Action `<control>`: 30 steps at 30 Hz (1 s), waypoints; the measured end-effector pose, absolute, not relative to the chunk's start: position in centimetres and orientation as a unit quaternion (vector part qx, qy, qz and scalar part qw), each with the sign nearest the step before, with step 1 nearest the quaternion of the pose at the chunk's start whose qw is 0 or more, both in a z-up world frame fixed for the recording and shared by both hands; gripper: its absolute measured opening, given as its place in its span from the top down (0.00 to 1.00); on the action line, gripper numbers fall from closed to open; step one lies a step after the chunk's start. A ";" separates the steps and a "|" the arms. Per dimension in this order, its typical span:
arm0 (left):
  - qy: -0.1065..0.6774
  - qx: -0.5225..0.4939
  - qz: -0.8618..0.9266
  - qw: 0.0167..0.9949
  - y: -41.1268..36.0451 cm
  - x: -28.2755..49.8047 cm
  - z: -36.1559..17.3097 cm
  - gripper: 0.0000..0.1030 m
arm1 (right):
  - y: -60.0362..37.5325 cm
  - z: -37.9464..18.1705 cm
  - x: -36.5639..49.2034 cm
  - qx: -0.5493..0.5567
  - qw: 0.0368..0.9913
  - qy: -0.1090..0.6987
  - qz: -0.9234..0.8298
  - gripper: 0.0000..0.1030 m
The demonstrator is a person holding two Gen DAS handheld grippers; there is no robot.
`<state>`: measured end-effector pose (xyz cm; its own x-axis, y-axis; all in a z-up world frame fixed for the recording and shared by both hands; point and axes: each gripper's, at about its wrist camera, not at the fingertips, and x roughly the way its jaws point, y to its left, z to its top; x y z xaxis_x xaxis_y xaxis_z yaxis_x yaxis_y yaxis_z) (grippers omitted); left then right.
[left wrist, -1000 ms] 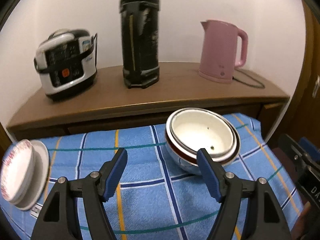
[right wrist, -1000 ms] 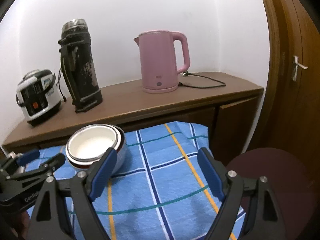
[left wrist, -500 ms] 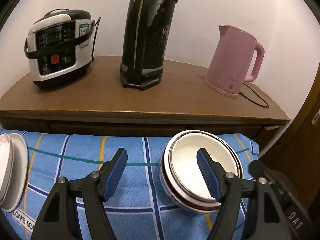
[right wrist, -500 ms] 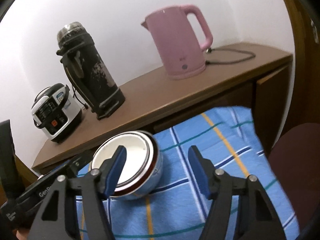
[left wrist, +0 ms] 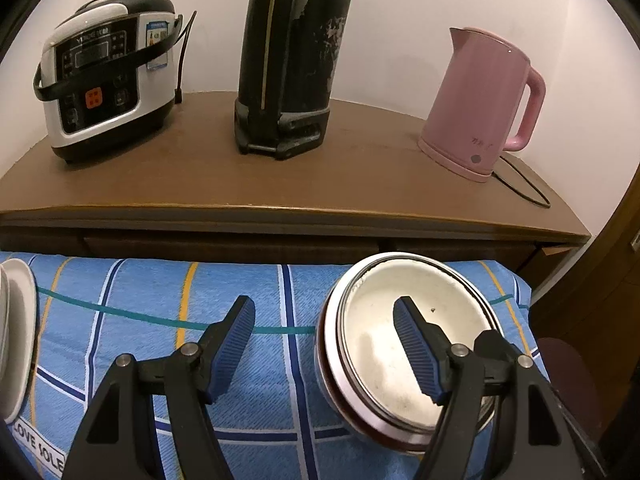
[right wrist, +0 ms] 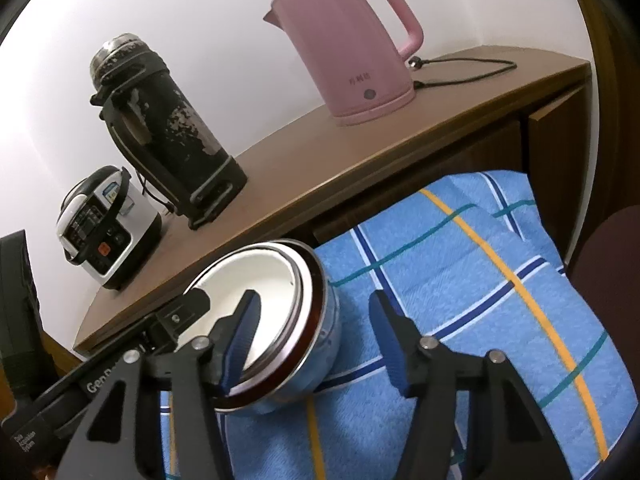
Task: Organize plates and bowls
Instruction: 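Close both tools on the rim of the nested bowl stack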
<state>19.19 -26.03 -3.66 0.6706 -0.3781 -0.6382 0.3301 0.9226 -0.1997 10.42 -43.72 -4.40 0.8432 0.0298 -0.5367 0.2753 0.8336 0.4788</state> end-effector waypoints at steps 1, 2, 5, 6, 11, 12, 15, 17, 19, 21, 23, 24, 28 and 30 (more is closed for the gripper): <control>0.357 -0.032 -0.193 0.913 -26.2 19.3 -3.7 0.32 | -43.8 -4.5 10.5 0.282 0.917 0.274 -0.066 0.49; 0.358 -0.029 -0.192 0.913 -26.3 19.4 -3.8 0.38 | -43.8 -4.6 10.6 0.283 0.917 0.275 -0.065 0.51; 0.363 -0.026 -0.191 0.911 -26.5 19.6 -4.2 0.44 | -43.6 -4.9 11.1 0.282 0.916 0.278 -0.060 0.58; 0.364 -0.026 -0.190 0.912 -26.6 19.7 -4.3 0.47 | -43.6 -4.9 11.2 0.283 0.916 0.279 -0.058 0.60; 0.372 -0.026 -0.187 0.909 -26.7 20.1 -4.8 0.48 | -43.6 -4.9 11.5 0.285 0.915 0.281 -0.055 0.62; 0.372 -0.025 -0.186 0.909 -26.7 20.2 -4.9 0.48 | -43.6 -4.9 11.5 0.287 0.914 0.281 -0.054 0.62; 0.375 -0.022 -0.189 0.907 -26.9 20.3 -5.1 0.49 | -43.7 -4.9 11.7 0.290 0.913 0.280 -0.053 0.62; 0.379 -0.023 -0.192 0.905 -27.1 20.5 -5.3 0.56 | -43.7 -4.9 11.8 0.289 0.913 0.281 -0.054 0.62; 0.385 -0.028 -0.198 0.901 -27.2 20.8 -5.4 0.63 | -43.7 -4.9 11.9 0.288 0.914 0.281 -0.054 0.62; 0.388 -0.030 -0.199 0.899 -27.3 20.9 -5.5 0.64 | -43.7 -5.0 12.0 0.287 0.913 0.285 -0.056 0.62; 0.388 -0.029 -0.200 0.899 -27.4 21.0 -5.5 0.64 | -43.8 -5.0 12.1 0.288 0.912 0.285 -0.057 0.62; 0.387 -0.028 -0.201 0.899 -27.4 21.0 -5.5 0.64 | -43.8 -5.0 12.1 0.288 0.913 0.284 -0.057 0.62; 0.388 -0.028 -0.207 0.898 -27.7 21.1 -5.7 0.64 | -43.7 -5.0 12.2 0.284 0.914 0.284 -0.057 0.62; 0.393 -0.037 -0.213 0.894 -27.6 21.3 -5.9 0.65 | -43.7 -5.1 12.4 0.284 0.914 0.285 -0.056 0.62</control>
<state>21.26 -27.65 -5.90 0.6000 -0.4099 -0.6870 0.3514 0.9065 -0.2340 12.36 -43.72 -5.10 0.8309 0.0597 -0.5533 0.2645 0.8324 0.4870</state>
